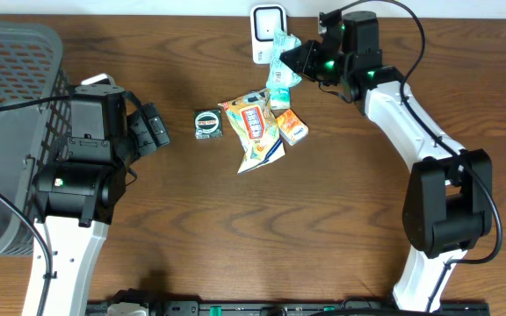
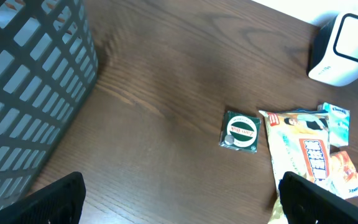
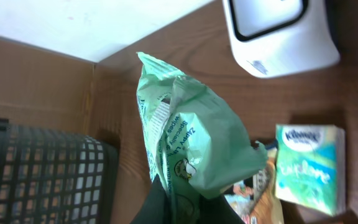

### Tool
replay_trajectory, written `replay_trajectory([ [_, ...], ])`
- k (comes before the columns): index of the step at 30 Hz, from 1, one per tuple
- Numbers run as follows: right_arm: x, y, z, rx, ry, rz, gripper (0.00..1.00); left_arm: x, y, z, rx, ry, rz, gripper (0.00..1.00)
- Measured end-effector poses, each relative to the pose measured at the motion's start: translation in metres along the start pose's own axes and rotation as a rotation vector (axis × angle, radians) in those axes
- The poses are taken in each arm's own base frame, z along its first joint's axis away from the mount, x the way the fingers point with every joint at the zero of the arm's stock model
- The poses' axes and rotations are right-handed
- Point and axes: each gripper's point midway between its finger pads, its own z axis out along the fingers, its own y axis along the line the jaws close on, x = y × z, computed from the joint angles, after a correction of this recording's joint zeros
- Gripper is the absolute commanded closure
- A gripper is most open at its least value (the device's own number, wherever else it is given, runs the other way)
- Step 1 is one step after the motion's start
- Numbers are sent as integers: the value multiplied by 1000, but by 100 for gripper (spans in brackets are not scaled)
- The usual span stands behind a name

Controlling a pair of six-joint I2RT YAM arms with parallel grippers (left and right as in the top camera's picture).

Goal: Scan the item barcode
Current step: 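Lift the wipes pack with the right gripper and hold it before the scanner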

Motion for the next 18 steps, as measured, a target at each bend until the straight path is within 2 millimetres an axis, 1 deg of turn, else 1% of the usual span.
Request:
replay_trajectory([
  [5,2,16,1,-23,-4,-77,98,0,0,0,0,0,0,2],
  [7,1,29,-4,-32,-18,-107,98,0,0,0,0,0,0,2],
  [10,-6,59,-25,-60,-58,-149,99,0,0,0,0,0,0,2],
  [14,-9,95,-64,-81,-91,-171,99,0,0,0,0,0,0,2],
  [16,-7,104,-77,-78,-88,-168,99,0,0,0,0,0,0,2],
  [18,-4,106,-82,-75,-83,-164,99,0,0,0,0,0,0,2],
])
